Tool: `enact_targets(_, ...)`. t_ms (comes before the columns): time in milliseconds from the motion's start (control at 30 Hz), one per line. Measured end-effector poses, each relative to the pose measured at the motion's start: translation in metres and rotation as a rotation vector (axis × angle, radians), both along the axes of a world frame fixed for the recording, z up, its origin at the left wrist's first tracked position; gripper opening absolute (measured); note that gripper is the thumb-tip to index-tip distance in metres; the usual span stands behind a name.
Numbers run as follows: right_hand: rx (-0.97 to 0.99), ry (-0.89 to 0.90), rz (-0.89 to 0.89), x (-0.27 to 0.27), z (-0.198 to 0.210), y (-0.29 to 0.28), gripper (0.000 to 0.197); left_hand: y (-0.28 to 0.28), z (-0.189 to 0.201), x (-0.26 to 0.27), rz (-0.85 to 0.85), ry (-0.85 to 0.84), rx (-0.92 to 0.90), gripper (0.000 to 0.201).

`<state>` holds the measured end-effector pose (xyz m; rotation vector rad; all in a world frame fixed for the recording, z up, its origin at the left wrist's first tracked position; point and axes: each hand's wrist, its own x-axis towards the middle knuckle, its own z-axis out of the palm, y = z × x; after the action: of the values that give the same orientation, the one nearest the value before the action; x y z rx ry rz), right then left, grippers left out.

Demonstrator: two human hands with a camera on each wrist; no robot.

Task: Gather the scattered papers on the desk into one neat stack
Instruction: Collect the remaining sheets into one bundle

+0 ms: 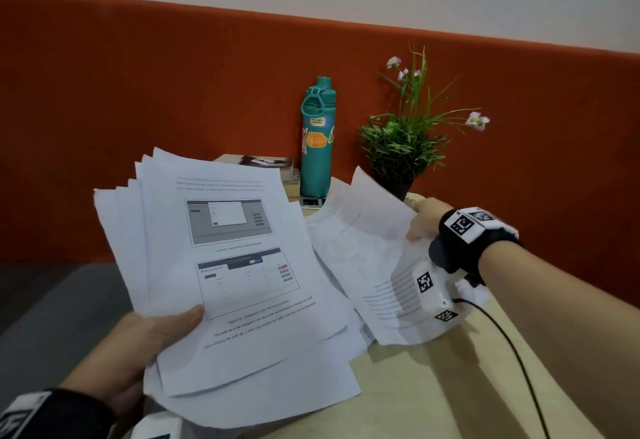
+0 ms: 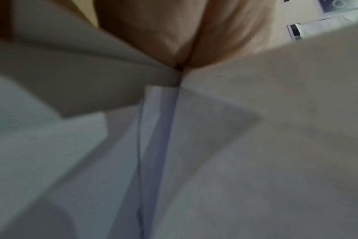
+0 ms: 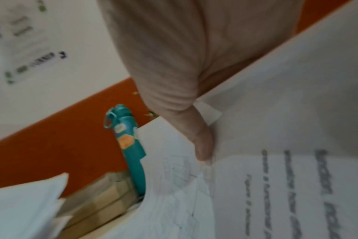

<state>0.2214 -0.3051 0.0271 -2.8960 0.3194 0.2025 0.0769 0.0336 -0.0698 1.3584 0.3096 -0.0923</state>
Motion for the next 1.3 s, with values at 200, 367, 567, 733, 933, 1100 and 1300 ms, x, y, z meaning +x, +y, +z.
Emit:
enact_targets(200,0.108,-0.337,0.075,-0.048,0.071,0.009,0.036,0.000,-0.005,0.003,-0.017,0.003,-0.020,0.034)
enact_targets(367,0.433,-0.564,0.105,-0.094,0.108,0.011,0.025,-0.005,-0.005,0.003,0.059,0.014,-0.023,0.035)
enact_targets(567,0.635,-0.196,0.116,-0.099,0.038,0.055,0.027,-0.009,0.002,0.001,0.085,-0.010,0.072,0.040)
enact_targets(733,0.505,-0.047,0.136,-0.080,-0.043,0.094,0.034,-0.013,0.012,-0.001,0.052,-0.026,0.032,0.048)
enact_targets(933,0.651,-0.054,0.042,-0.065,-0.073,0.102,0.051,-0.010,0.008,0.002,-0.063,-0.069,0.251,0.043)
enact_targets(1100,1.255,-0.068,-0.028,-0.063,-0.058,0.078,0.070,-0.002,0.024,0.002,-0.148,-0.166,0.232,0.051)
enact_targets(1300,1.446,-0.606,0.044,-0.072,-0.002,0.082,0.031,-0.033,0.085,0.018,0.009,-0.366,0.291,0.034)
